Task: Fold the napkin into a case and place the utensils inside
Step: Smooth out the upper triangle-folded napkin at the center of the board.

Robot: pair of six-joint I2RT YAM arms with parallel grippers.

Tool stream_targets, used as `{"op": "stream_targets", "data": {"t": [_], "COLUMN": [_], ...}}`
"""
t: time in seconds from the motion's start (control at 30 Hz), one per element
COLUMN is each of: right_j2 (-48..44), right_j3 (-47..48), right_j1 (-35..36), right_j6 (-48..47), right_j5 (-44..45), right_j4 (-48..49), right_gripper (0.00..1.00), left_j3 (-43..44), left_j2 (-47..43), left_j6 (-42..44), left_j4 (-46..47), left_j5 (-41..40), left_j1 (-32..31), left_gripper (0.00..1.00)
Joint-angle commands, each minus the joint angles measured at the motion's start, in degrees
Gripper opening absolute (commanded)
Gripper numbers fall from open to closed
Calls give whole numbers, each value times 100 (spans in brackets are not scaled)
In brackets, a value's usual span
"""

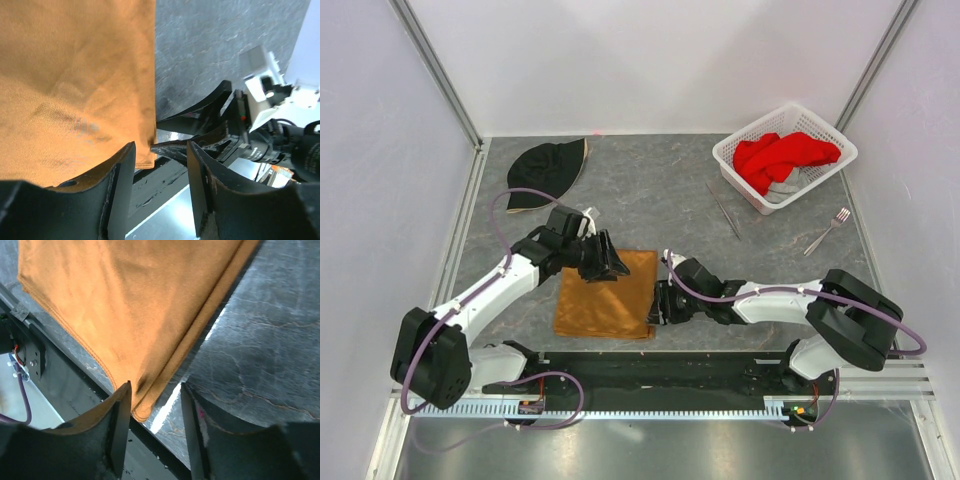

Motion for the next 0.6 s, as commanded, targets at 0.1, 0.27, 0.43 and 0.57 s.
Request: {"op": "stream_targets", "data": {"t": [0.1, 0.27, 0.43, 0.57], "right_j2": [50, 296, 166, -28], "right_j3": [-140, -184, -359, -518], "right_j1": [241, 399, 356, 101], "right_j6": [-74, -109, -145, -65], "right_j5": [140, 253, 1096, 1185], "right_j4": [-122, -209, -755, -1001], "right_gripper": [61, 61, 45, 16], "left_j3": [185, 115, 168, 141], "left_j2": [-192, -227, -350, -368], "left_j6": [232, 205, 214, 223], "left_j4": [-93, -94, -199, -216], "left_j5": [23, 76, 6, 84], "left_j1": [86, 121, 261, 428], "left_gripper": [53, 53, 53, 53]}}
